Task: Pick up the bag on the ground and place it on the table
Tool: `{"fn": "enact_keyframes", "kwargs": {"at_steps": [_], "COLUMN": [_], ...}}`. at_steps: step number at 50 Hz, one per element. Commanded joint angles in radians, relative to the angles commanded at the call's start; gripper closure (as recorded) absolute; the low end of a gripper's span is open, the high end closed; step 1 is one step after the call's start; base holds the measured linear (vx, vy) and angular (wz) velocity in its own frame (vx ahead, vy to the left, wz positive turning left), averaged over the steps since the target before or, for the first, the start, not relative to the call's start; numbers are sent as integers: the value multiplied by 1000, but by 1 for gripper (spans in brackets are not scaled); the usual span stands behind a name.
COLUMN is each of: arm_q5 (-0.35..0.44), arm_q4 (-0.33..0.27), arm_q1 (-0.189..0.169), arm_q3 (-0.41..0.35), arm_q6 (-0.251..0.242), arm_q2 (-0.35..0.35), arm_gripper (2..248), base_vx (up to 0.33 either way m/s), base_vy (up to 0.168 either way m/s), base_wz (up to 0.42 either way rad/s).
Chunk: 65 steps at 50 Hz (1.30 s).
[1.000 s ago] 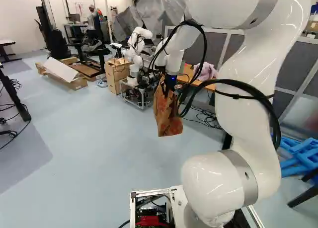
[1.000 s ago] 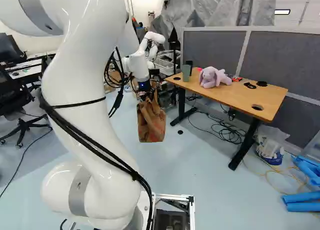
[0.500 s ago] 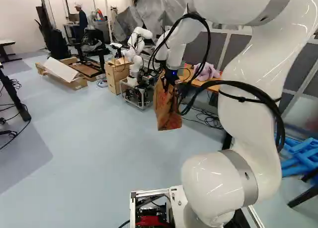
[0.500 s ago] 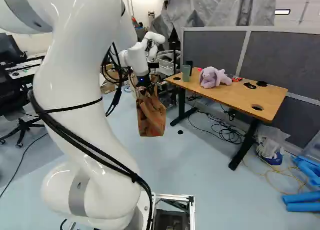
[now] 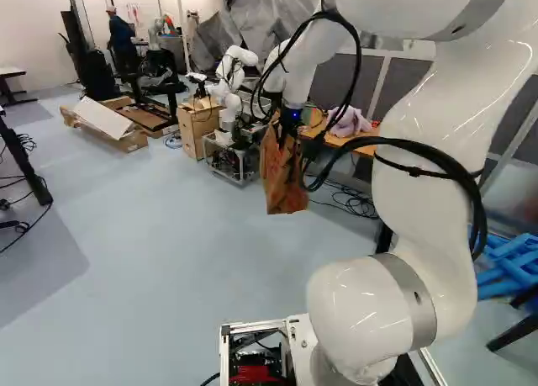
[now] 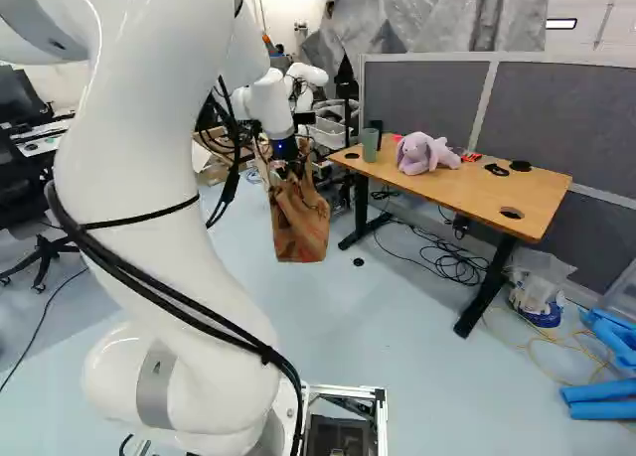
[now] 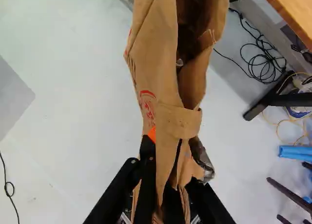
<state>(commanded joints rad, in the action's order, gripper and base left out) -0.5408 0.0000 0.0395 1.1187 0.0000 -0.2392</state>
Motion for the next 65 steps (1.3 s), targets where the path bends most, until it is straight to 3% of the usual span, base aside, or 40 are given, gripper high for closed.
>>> {"fn": "enact_keyframes", "kwargs": {"at_steps": [13, 65], "arm_q5": [-38, -188], "arm_q4": [0, 0], "arm_q1": [-1, -3], "arm_q3": [24, 132], "arm_q6": [0, 0], "arm_q2": [9, -59], "arm_gripper": [229, 229], "base_vx": [0, 0], "base_vy": [0, 0], "base_wz": [0, 0]}}
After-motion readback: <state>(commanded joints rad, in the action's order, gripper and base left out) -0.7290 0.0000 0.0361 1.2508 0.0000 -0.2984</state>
